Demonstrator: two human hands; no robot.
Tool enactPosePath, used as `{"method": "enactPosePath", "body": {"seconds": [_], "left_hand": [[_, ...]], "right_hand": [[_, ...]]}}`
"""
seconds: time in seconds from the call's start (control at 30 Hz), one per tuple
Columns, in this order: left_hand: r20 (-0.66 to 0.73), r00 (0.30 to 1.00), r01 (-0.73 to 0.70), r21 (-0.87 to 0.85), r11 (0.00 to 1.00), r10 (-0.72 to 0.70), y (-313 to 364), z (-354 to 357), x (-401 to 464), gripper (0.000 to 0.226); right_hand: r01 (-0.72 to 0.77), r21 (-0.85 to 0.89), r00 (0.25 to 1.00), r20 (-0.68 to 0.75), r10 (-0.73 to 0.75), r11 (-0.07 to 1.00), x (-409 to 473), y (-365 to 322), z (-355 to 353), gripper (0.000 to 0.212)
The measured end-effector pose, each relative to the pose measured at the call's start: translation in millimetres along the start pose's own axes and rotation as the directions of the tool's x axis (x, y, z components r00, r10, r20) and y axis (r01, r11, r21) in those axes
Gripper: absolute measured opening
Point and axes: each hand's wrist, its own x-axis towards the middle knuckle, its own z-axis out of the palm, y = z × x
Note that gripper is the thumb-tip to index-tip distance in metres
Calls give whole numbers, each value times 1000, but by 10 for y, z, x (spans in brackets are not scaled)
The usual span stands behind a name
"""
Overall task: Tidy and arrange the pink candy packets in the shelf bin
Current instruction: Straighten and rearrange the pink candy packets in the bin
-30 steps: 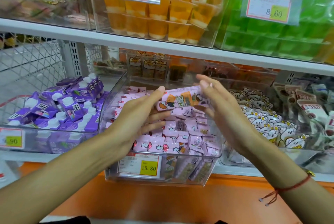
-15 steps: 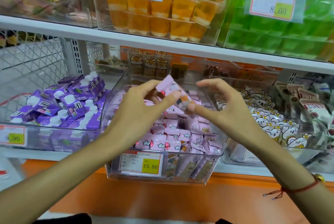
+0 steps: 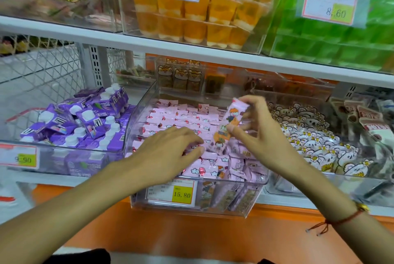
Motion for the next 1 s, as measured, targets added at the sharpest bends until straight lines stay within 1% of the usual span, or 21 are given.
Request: {"method": "enactPosePath", "body": {"seconds": [0.1,0.23,0.33,0.4,0.47,0.5,0.53,0.57,0.63,0.7,0.8,0.87,0.93,1.0], "left_hand": [[0,1000,-4,25,1000,4,-9,0,0,45],[-11,1000,1,23,1000,-1,-11,6,4,43],[-15,1000,6,19,1000,-6,-4,0,10,42],[-14,1000,6,18,1000,-5,-7,1,15,41],[-12,1000,9,14,1000,-9,-8,3,17,41],[-10,1000,12,11,1000,-12,-8,4,18,41],[-8,1000,13,8,1000,-13,-8,6,17,42],[-8,1000,14,7,1000,-14,-9,6,17,42],[-9,1000,18,8,1000,-18,-14,10,13,42],[-8,1000,21,7,1000,-21,-16,15,12,42],[-10,1000,19,3,1000,-19,-17,18,20,42],[-40,999,0,-18,1000,-1,-20,30,21,41],[-86,996,-31,-42,999,27,-18,45,18,40],[-87,994,-67,-29,997,64,0,80,25,43]], "right_hand": [[24,-66,1000,20,-22,998,47,20,-86,42],[32,-79,996,90,-25,996,50,-26,-103,40],[11,-79,997,81,-5,997,60,-52,-77,39],[-5,-111,996,83,14,994,56,-57,-65,37],[14,-245,984,174,30,969,9,-46,14,30],[52,-332,975,223,25,942,-28,-40,75,22],[95,-402,970,242,5,911,-60,-35,130,15],[127,-444,972,233,-23,887,-74,-26,165,12],[159,-496,973,224,-52,853,-68,-6,184,17],[182,-539,965,260,-43,822,-61,15,183,23],[194,-556,950,311,-14,808,-42,33,172,27],[190,-552,942,336,9,812,-29,28,162,26],[136,-517,955,294,26,845,8,4,113,22],[82,-479,986,170,0,874,103,-14,36,21]]}}
